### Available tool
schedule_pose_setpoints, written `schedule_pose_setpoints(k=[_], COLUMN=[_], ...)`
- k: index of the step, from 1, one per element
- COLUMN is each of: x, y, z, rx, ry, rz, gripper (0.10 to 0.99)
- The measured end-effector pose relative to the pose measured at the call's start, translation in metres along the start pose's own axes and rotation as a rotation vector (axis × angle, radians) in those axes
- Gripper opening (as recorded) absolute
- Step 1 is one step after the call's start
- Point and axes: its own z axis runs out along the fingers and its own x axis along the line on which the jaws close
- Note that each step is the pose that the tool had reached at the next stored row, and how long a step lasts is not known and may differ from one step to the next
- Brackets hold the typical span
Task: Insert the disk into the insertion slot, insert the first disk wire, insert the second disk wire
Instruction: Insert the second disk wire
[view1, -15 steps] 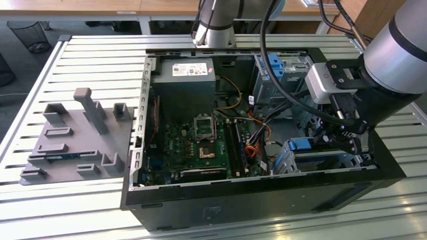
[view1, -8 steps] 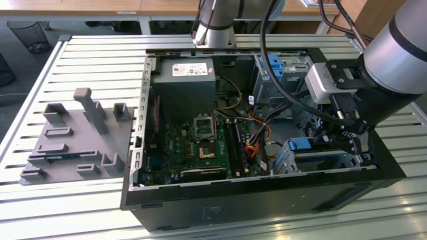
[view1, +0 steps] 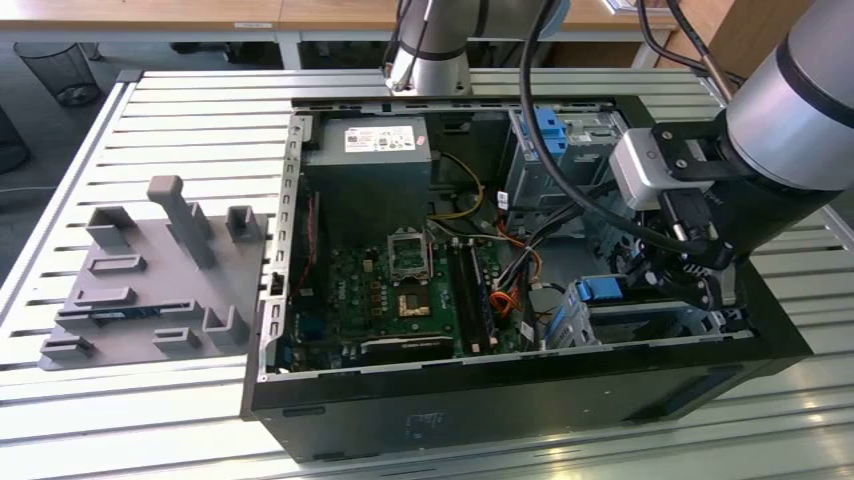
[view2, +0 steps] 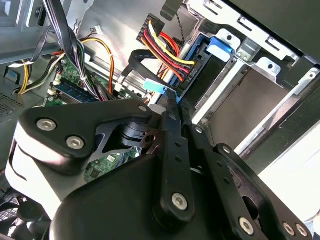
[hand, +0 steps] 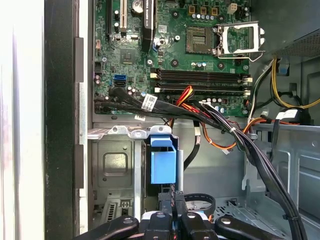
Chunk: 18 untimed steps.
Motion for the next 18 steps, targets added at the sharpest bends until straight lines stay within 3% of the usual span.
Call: schedule_pose_setpoints(k=[18], x=[0.0006], y=[0.0001], z=[0.0036], rx=[0.000], ry=[0.0006], rz=[0.000], gripper=[0.157])
